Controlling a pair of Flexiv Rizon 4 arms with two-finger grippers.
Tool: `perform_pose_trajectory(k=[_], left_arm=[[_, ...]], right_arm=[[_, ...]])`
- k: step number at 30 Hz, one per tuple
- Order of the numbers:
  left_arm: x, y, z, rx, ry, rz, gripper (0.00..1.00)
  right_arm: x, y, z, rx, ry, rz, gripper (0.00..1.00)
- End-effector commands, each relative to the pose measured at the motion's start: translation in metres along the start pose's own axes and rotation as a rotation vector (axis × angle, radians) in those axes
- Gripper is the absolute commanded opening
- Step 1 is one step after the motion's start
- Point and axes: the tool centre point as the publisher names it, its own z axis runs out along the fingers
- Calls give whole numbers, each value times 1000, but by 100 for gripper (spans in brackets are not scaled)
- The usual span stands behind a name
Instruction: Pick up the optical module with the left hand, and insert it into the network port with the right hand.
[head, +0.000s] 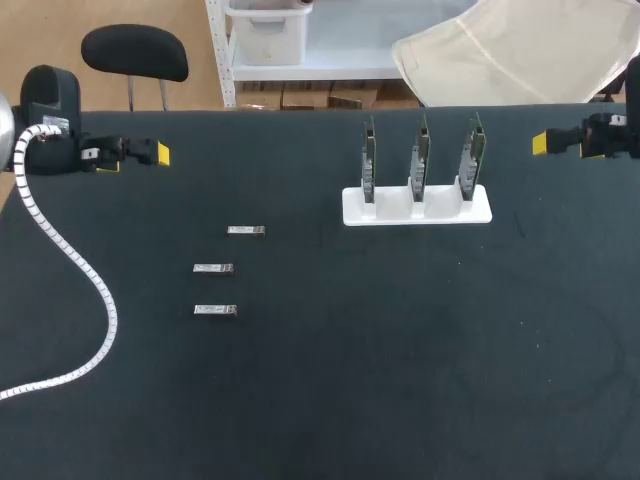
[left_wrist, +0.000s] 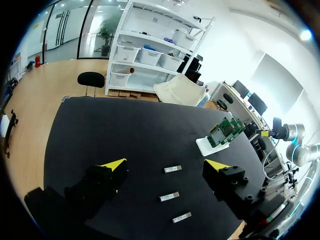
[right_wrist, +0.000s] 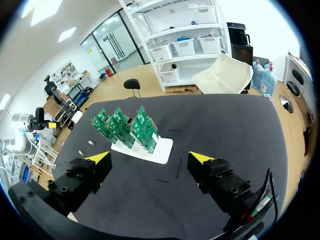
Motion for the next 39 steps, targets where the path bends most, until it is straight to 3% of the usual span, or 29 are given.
perform_pose_trajectory(k=[1,35,39], left_arm=[[0,0,0,0,0,0,100],[0,0,0,0,0,0,100],[-3,3,-1,3,23,137,100]], right_arm=[[0,0,0,0,0,0,100],[0,0,0,0,0,0,100],[0,0,0,0,0,0,100]])
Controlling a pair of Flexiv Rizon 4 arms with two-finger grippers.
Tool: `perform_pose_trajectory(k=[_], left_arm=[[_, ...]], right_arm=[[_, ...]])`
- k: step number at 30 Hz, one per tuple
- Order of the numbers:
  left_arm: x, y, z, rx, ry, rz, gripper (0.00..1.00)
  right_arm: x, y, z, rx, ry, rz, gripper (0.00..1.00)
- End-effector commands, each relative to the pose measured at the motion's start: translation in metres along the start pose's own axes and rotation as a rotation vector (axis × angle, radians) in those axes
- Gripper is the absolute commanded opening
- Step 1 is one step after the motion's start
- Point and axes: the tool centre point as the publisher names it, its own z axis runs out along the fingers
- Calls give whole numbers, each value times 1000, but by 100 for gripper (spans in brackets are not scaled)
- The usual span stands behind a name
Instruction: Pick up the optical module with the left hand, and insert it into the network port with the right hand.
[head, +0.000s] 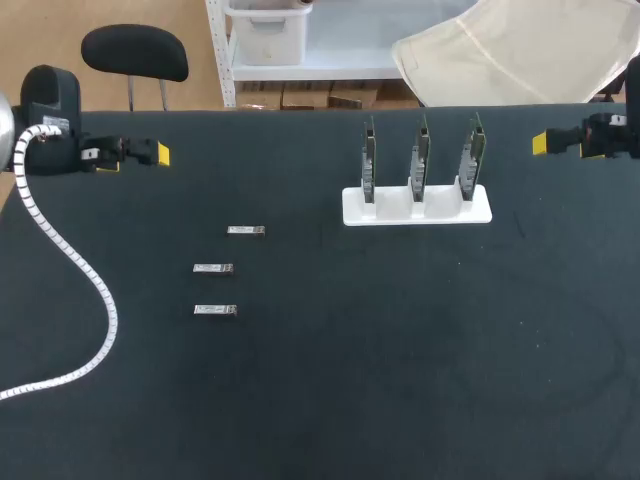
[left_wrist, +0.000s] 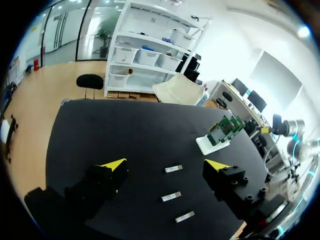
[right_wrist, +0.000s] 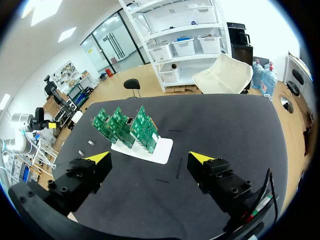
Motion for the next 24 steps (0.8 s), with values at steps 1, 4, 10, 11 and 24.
perform_pose_trajectory(k=[1,4,10,11,24], left_arm=[[-4,5,-1,19,41,119,100],[-5,8,2,26,110,255,100],[1,11,9,71,248,530,100],[3,11,10,81,271,573,100],[-2,12,12,116,233,473,100]], right_arm=[[0,0,0,0,0,0,100],[0,0,0,0,0,0,100],[0,0,0,0,0,0,100],[0,0,0,0,0,0,100],[0,0,0,0,0,0,100]])
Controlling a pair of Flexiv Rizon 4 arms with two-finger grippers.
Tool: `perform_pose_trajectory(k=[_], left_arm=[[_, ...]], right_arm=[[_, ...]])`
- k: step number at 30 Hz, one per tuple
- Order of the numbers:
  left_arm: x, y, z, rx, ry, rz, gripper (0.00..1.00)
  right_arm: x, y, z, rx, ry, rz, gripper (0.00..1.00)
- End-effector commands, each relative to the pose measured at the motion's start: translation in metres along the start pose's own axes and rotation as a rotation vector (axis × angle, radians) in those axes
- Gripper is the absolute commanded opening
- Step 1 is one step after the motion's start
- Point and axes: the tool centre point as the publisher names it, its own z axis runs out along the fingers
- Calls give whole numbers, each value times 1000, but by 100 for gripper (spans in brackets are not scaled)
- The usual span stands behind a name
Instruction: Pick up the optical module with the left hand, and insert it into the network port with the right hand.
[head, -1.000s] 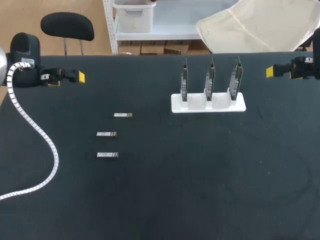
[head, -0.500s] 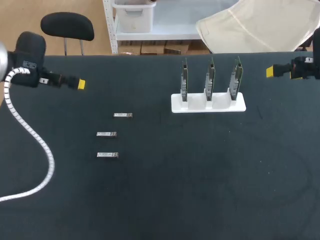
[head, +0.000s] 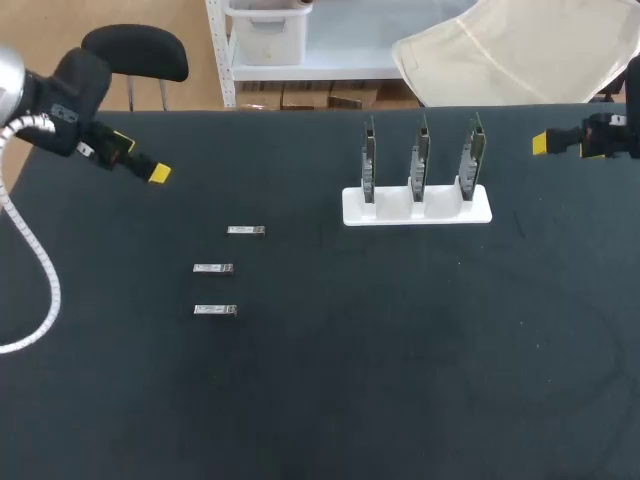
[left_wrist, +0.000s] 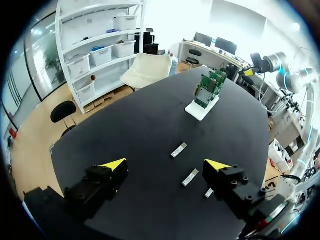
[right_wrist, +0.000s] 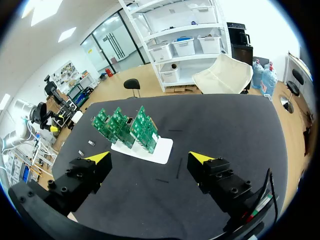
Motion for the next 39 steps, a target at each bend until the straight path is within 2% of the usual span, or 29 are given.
perform_pose_trajectory(k=[1,9,13,15,20,21,23,26,32,34,36,37,39], left_arm=[[-2,3,2,6,4,3,100],[-2,3,2,6,4,3,100],[-7,-3,2,-24,83,175,100],[-12,-9,5,-36,132,300,100],[-21,-23,14,-72,192,524,100],[-22,-26,17,-96,229,593,100],[-23,-31,23,-61,229,640,100],[-22,-34,33,-49,299,724,100],[-21,-31,47,6,393,767,100],[-20,-28,52,-59,474,762,100],[-18,-23,57,-69,548,726,100],[-19,-21,59,-58,551,700,100],[-20,-19,62,-56,569,707,100]], right_arm=[[0,0,0,0,0,0,100],[0,0,0,0,0,0,100],[0,0,0,0,0,0,100],[0,0,0,0,0,0,100],[0,0,0,0,0,0,100],[0,0,0,0,0,0,100],[0,0,0,0,0,0,100],[0,0,0,0,0,0,100],[0,0,0,0,0,0,100],[0,0,0,0,0,0,100],[0,0,0,0,0,0,100],[0,0,0,0,0,0,100],[0,0,0,0,0,0,100]])
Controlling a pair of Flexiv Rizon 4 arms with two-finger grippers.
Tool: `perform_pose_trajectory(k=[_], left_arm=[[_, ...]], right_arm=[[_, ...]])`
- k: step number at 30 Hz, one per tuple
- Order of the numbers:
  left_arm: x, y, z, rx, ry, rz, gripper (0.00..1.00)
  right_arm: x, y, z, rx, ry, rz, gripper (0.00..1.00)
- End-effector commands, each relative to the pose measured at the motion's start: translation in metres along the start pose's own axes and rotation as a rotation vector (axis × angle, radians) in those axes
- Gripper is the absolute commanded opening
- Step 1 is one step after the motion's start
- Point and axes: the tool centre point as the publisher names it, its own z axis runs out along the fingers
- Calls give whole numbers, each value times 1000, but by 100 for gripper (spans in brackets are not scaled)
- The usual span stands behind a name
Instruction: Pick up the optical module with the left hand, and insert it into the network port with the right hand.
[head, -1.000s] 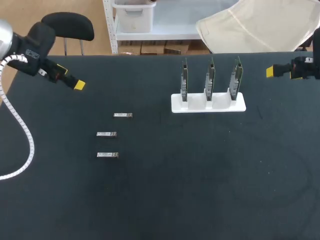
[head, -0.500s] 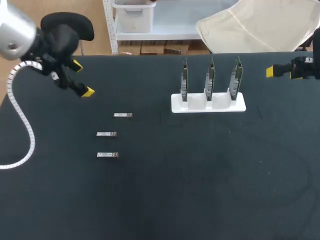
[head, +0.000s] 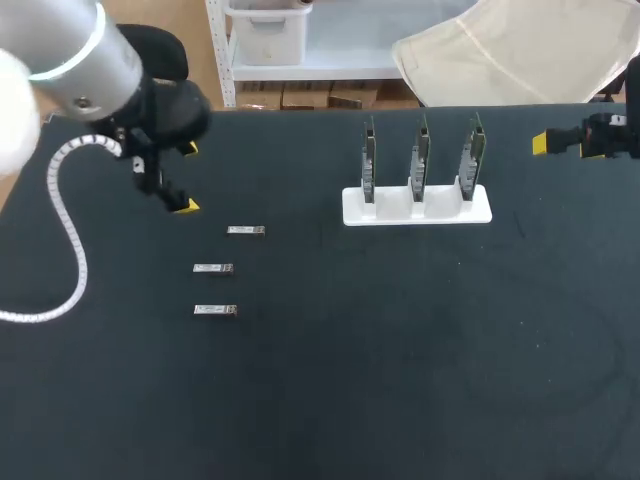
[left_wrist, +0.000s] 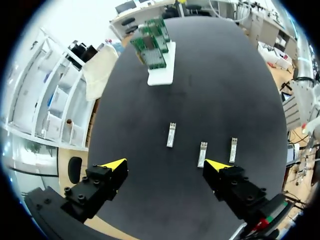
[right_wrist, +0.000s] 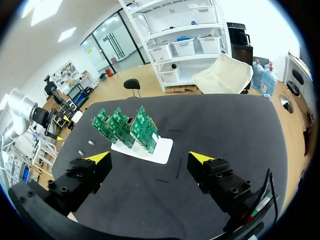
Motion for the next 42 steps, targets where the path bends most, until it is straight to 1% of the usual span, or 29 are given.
perform_pose_trajectory(k=[1,5,9,11,16,19,22,26,31,37,38,39,41,42], left_arm=[[-10,16,11,59,218,-10,100],[-11,18,17,74,226,-11,100],[-11,16,24,79,229,6,100],[-11,13,29,64,247,21,100],[-8,0,42,66,252,31,100],[-6,-5,48,59,256,27,100],[-3,-7,52,34,264,-7,100],[-3,-9,56,25,256,-19,100],[-3,-8,62,56,243,-35,100],[-6,-6,69,119,247,-13,100],[-7,-5,71,163,208,-49,100],[-7,-3,71,189,184,-77,100],[-6,-1,72,174,226,-58,100],[-6,-1,73,181,220,-64,100]], right_arm=[[0,0,0,0,0,0,100],[0,0,0,0,0,0,100],[0,0,0,0,0,0,100],[0,0,0,0,0,0,100],[0,0,0,0,0,0,100],[0,0,0,0,0,0,100],[0,0,0,0,0,0,100],[0,0,0,0,0,0,100],[0,0,0,0,0,0,100],[0,0,0,0,0,0,100],[0,0,0,0,0,0,100],[0,0,0,0,0,0,100],[0,0,0,0,0,0,100],[0,0,0,0,0,0,100]])
